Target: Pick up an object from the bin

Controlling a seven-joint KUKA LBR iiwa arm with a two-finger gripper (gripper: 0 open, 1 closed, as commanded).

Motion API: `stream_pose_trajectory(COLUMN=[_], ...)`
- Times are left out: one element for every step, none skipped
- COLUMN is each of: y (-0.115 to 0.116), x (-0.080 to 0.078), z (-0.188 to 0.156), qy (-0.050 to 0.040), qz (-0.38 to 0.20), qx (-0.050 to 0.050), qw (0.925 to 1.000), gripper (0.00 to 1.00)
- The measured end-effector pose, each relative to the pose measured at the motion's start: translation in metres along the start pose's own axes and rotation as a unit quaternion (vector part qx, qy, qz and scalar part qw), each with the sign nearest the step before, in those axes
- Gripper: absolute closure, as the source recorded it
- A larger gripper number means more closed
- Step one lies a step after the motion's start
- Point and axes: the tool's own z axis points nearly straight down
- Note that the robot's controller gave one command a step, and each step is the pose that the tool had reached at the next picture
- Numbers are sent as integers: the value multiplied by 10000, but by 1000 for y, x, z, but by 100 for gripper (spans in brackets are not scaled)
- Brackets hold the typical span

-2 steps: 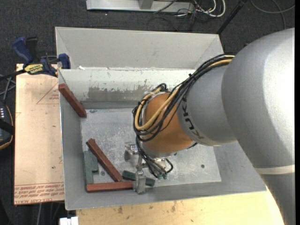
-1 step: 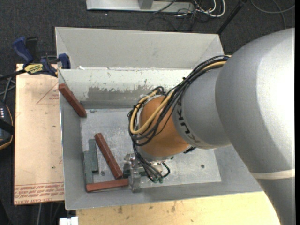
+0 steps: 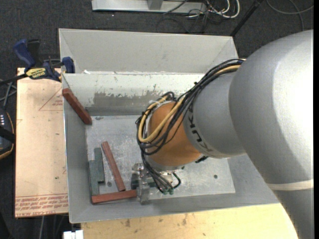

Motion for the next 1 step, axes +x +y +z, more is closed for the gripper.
stream_pose_trajectory(y=[-18], x=[-6], z=[-158], qy=[-41], qz=[-354], qx=[-5], qw=[9994], gripper=[100])
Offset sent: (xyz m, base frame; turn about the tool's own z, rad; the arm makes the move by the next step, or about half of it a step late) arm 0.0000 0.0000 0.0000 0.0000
